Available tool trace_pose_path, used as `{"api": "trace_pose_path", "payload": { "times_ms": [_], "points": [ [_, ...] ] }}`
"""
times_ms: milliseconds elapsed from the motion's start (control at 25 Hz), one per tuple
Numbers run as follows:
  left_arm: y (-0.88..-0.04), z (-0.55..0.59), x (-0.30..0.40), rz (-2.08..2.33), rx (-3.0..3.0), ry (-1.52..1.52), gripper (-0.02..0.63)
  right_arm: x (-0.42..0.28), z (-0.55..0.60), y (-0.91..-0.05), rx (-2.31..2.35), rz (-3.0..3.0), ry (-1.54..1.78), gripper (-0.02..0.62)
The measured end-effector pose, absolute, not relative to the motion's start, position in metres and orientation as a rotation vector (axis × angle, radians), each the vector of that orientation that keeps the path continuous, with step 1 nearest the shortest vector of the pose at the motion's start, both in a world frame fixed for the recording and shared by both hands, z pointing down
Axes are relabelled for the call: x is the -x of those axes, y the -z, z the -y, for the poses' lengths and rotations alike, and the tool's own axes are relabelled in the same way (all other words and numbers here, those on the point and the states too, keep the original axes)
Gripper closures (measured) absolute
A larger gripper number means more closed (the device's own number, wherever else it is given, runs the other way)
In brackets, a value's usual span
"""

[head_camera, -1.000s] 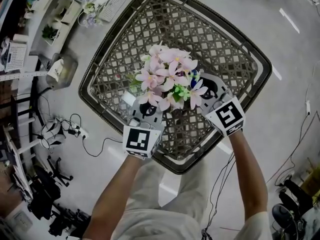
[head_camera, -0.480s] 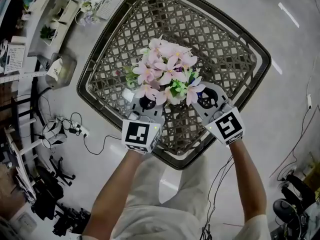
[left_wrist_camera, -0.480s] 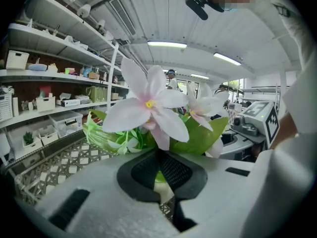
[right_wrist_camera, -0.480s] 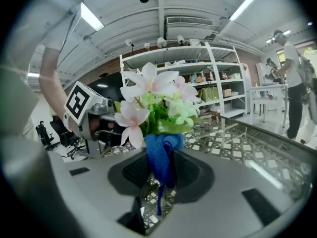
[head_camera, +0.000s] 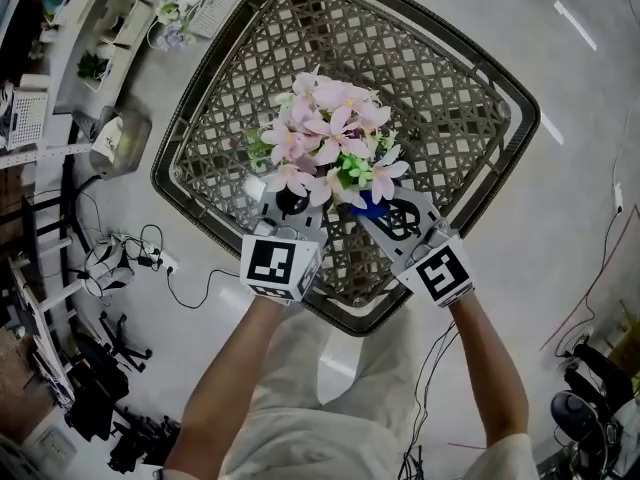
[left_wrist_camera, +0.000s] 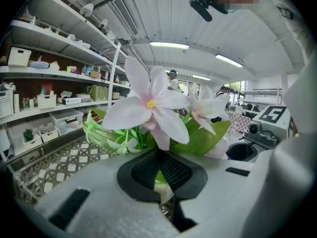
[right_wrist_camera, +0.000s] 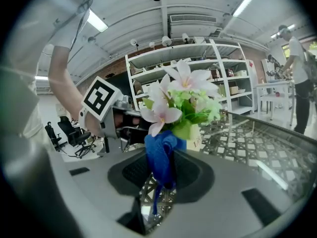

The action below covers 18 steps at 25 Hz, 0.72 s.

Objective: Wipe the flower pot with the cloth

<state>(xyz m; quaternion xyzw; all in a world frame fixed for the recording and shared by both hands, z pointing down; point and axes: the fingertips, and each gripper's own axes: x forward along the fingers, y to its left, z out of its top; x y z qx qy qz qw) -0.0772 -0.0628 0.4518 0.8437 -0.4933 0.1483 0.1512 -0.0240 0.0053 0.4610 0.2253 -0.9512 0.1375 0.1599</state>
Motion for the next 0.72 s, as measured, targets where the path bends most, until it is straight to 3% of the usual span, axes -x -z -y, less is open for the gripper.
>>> {"api": "trace_pose_path", "payload": {
  "times_ms": [720],
  "points": [
    [-0.451,0.059,0.083,1.346,-2.404,-0.375,0.583,0.023,-0.022,-0.449,-0.644,2.732,-0.444,0.476]
  ]
}}
